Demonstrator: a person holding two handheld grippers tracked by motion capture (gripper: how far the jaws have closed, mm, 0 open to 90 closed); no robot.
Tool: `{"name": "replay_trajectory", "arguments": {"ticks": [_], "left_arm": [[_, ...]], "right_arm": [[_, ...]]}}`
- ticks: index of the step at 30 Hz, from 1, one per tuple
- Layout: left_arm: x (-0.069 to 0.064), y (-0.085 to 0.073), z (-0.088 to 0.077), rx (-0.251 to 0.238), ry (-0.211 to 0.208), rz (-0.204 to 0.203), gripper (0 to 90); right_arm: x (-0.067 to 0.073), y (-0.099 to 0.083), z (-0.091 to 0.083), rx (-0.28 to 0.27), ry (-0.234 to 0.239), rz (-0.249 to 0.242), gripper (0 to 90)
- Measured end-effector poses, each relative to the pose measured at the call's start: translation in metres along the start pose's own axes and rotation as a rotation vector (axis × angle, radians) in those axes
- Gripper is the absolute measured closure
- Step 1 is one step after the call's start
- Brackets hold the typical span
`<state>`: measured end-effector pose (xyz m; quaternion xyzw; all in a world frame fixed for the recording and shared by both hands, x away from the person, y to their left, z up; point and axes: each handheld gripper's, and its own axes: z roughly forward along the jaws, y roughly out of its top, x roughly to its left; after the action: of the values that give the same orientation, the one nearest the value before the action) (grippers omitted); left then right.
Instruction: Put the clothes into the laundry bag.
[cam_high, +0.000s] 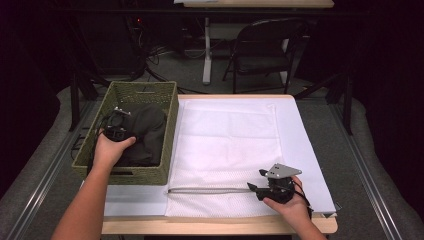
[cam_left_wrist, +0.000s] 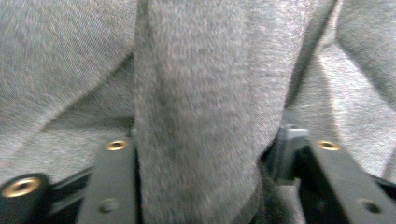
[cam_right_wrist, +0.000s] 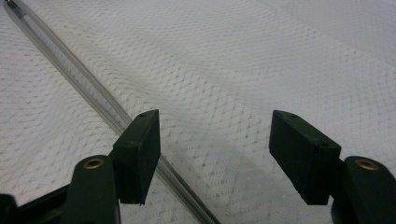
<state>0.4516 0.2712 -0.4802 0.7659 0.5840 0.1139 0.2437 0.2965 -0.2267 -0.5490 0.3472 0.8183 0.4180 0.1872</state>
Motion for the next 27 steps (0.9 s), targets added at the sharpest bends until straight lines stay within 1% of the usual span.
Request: {"name": "replay_trajectory", "arguments": {"ticks": [1,3,4,5,6,7,8,9,10,11,12,14,15,16,17,18,19,20,22,24,26,27], "left_arm": [[0.0,0.0,0.0,-0.005,0.011,0.008,42.0],[-0.001,0.0,0.001,-0.008,0.017,0.039,42.1],[-0.001,0.001,0.0,-0.01,0.032,0.067,42.2],[-0.003,0.002,-0.001,-0.017,0.05,0.104,42.4],[-0.004,0.003,-0.001,-0.013,0.058,0.124,42.7],[-0.005,0.004,-0.002,-0.012,0.065,0.127,42.6],[-0.005,0.005,-0.003,-0.011,0.065,0.122,42.4],[-0.005,0.005,-0.002,-0.015,0.038,0.118,43.9],[-0.004,0.005,-0.002,-0.016,0.03,0.112,44.5],[-0.003,0.006,-0.003,-0.011,0.031,0.108,44.3],[-0.002,0.007,-0.004,-0.012,0.027,0.113,44.2],[-0.003,0.008,-0.007,-0.019,0.038,0.1,41.9],[-0.003,0.009,-0.008,-0.025,0.047,0.108,39.5],[-0.003,0.009,-0.008,-0.028,0.053,0.112,39.9],[-0.003,0.011,-0.009,-0.011,0.049,0.104,40.5],[-0.002,0.012,-0.009,-0.005,0.048,0.103,40.6],[-0.001,0.014,-0.009,0.002,0.044,0.113,40.6],[-0.001,0.014,-0.008,0.011,0.03,0.102,39.2],[-0.001,0.016,-0.009,0.03,0.021,0.058,37.6],[0.001,0.015,-0.01,0.021,0.01,0.039,33.8],[0.003,0.014,-0.012,-0.001,0.001,0.001,27.0],[0.004,0.014,-0.014,-0.015,0.01,0.001,23.9]], "right_arm": [[0.0,0.0,0.0,0.0,0.0,-0.005,33.9],[-0.001,0.0,0.0,0.0,0.0,0.0,33.9],[-0.001,0.0,0.0,0.0,0.001,0.004,33.9],[-0.001,0.0,0.0,0.0,0.001,0.004,33.9],[-0.001,0.0,0.0,0.001,0.001,0.004,33.9],[-0.001,0.0,0.0,0.0,0.0,0.008,33.9],[-0.001,0.0,0.0,-0.001,0.001,0.004,33.9],[-0.001,0.0,0.0,-0.001,0.001,0.004,33.9],[-0.001,0.0,0.0,-0.001,0.0,0.007,33.9],[-0.001,0.0,0.0,-0.001,0.0,0.005,33.9],[-0.001,0.0,0.0,0.0,0.001,0.007,33.9],[-0.001,0.0,0.0,0.0,0.001,0.006,33.9],[-0.001,0.0,0.0,0.0,0.002,0.006,33.9],[-0.001,0.0,0.0,0.0,0.002,0.006,33.9],[-0.002,0.0,0.0,0.001,0.002,0.006,33.9],[-0.002,0.0,0.0,0.0,0.001,0.008,33.9],[-0.001,0.0,0.0,0.002,0.001,0.008,33.9],[-0.002,0.0,0.001,0.002,0.001,0.006,33.9],[-0.002,-0.001,0.001,0.003,0.0,0.006,33.9],[-0.002,-0.001,0.001,0.003,0.001,0.01,33.9],[-0.003,-0.001,0.001,0.003,0.002,0.009,33.9],[-0.003,-0.001,0.001,0.003,0.003,0.009,33.9]]}}
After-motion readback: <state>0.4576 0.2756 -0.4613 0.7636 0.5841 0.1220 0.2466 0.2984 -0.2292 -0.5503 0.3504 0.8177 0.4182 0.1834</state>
